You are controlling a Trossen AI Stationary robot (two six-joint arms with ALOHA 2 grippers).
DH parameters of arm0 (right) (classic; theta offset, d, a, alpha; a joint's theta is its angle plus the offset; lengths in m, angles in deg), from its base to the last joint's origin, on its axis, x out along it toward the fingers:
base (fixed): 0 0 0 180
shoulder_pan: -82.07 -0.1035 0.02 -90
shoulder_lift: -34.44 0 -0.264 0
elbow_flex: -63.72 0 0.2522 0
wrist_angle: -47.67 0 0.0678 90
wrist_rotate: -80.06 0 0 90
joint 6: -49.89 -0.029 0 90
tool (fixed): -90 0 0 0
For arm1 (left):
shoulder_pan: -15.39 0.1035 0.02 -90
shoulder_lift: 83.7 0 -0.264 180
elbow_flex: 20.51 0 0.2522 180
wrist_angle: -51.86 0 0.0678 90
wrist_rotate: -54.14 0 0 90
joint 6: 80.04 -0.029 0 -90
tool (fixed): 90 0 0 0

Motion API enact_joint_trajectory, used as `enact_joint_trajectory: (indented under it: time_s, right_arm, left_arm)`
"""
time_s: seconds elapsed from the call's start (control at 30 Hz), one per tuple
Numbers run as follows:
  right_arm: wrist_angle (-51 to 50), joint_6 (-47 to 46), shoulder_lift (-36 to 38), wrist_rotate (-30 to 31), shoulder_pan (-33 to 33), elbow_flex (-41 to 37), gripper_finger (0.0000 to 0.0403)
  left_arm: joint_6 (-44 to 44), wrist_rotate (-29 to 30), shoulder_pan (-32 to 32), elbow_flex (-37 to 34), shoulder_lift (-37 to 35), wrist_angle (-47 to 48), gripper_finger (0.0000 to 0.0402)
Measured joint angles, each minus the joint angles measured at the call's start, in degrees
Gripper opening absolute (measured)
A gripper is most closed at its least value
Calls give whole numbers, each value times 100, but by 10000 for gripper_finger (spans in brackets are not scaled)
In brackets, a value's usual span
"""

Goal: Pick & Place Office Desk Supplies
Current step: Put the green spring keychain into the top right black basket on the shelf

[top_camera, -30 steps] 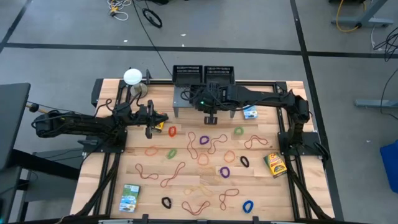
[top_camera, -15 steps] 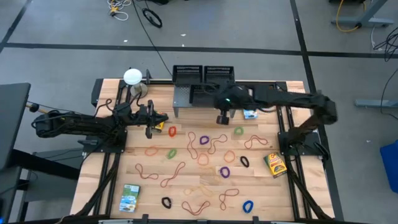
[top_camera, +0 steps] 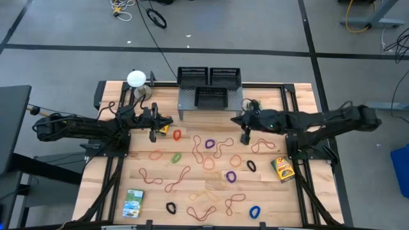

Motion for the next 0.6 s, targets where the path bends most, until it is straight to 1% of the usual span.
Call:
enact_joint_trajectory:
  time_s: [0.07,0.27,0.37,0.43,0.6]
  right_arm:
    - [380,-121,153,136,-66,-370,8]
    - [1795,-334,286,183,-281,-1284,6]
    - [2779,-135,287,291,-314,-1696,8]
    - [3227,50,287,314,-314,-1901,6]
    - [3448,158,287,319,-314,-2195,6]
  left_arm:
    - [0,-2,-1,0,-1,-1,9]
    - [0,-1,0,0,-1,-4,9]
    - [0,0,0,0,-1,-2,9]
    - [0,0,0,0,-1,-4,9]
    - [0,0,0,0,-1,-2,9]
